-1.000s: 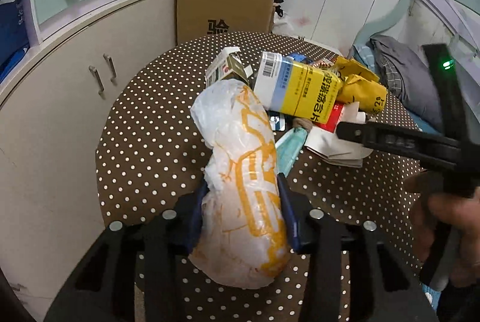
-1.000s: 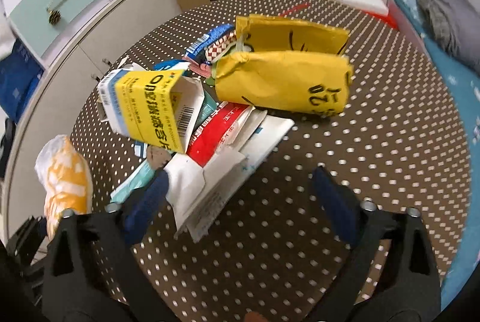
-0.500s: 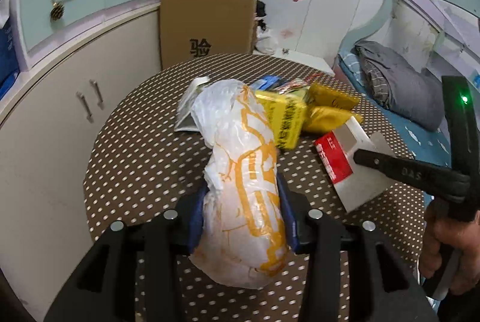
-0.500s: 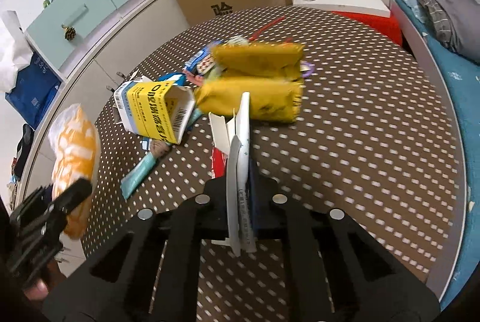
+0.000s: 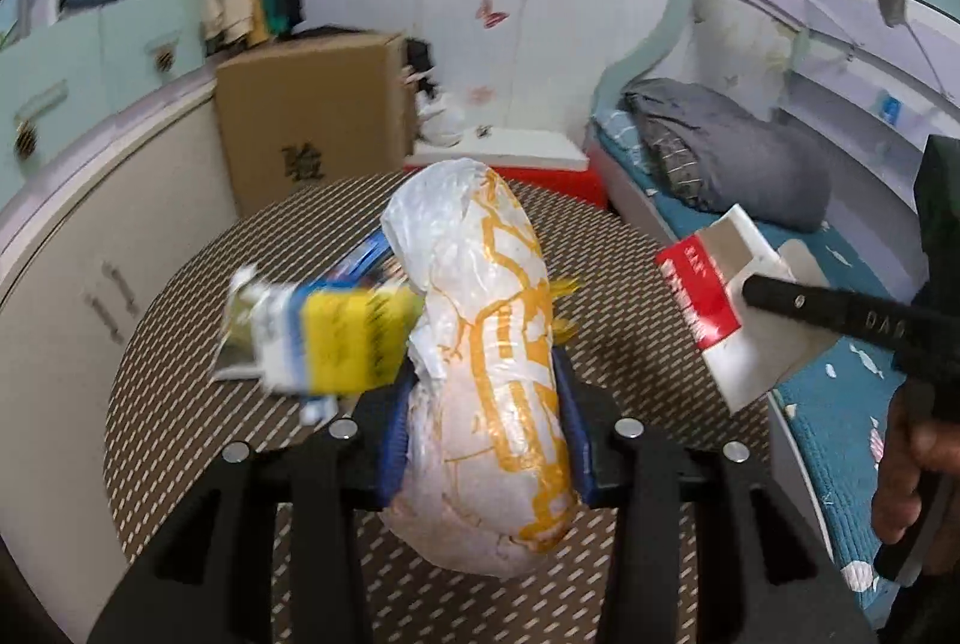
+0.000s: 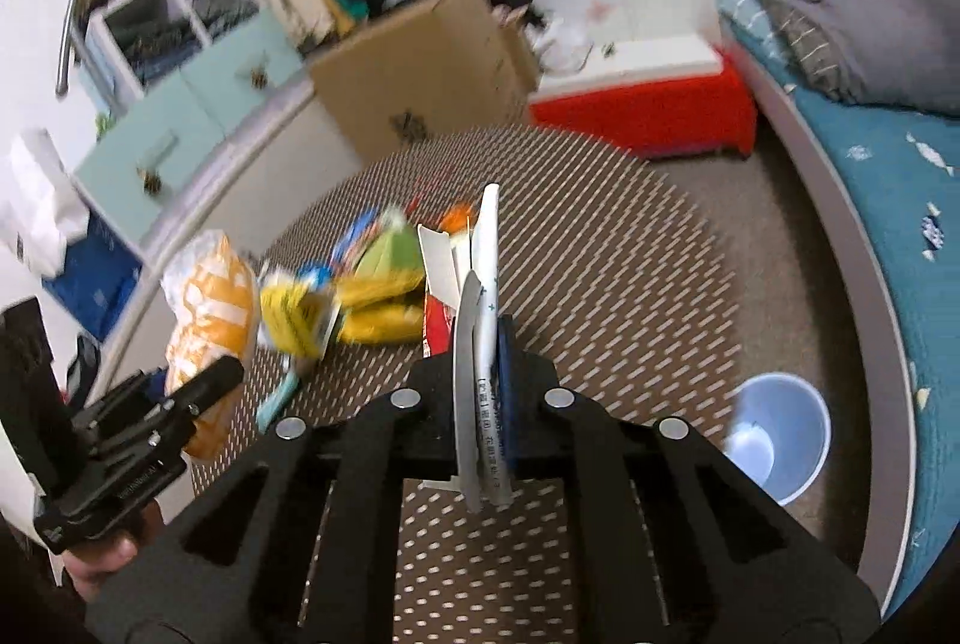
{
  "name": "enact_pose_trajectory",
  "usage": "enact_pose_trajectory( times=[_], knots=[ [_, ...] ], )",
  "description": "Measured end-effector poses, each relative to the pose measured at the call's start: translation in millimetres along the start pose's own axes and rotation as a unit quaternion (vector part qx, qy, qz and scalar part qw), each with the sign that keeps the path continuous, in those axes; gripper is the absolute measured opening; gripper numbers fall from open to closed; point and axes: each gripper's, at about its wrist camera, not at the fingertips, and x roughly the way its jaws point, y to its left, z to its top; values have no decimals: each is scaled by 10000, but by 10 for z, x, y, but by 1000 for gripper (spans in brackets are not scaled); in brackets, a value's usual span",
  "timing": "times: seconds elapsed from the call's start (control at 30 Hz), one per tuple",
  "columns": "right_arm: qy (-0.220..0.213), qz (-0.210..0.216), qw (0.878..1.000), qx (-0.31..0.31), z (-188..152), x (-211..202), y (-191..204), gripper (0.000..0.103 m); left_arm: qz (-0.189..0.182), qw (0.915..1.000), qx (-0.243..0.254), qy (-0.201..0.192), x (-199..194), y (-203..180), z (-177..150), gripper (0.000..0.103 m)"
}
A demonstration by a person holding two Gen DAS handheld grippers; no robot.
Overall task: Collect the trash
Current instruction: 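Carry the bag and paper box to the blue wastebasket and release both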
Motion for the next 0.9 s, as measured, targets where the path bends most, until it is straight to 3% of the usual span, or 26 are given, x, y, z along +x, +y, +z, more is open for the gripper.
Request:
enact_pose_trajectory(
  times=[0.2,0.3,0.6,0.83,0.87,0.9],
  knots=[
    [-542,-515,9960,490,218,-375,-701,10,-405,9985,331,-156,164,-513,300,41],
    [-567,-776,9918,843,208,-388,-1113,10,-619,9968,502,-107,309,-807,395,41],
    [312,-1457,9657,2127,-352,229,-2569,10,-1111,9879,1022,362,776,-1578,442,41],
    [1004,-1515,9384,2939,-809,816,-3400,16,-1398,9767,1416,809,1173,-2195,410,41],
    [1047,-1497,9352,3033,-845,872,-3485,36,-1427,9751,1466,862,1227,-2261,410,41],
    [1051,-1484,9320,3135,-889,905,-3549,70,-1459,9732,1517,923,1289,-2332,401,41]
  ],
)
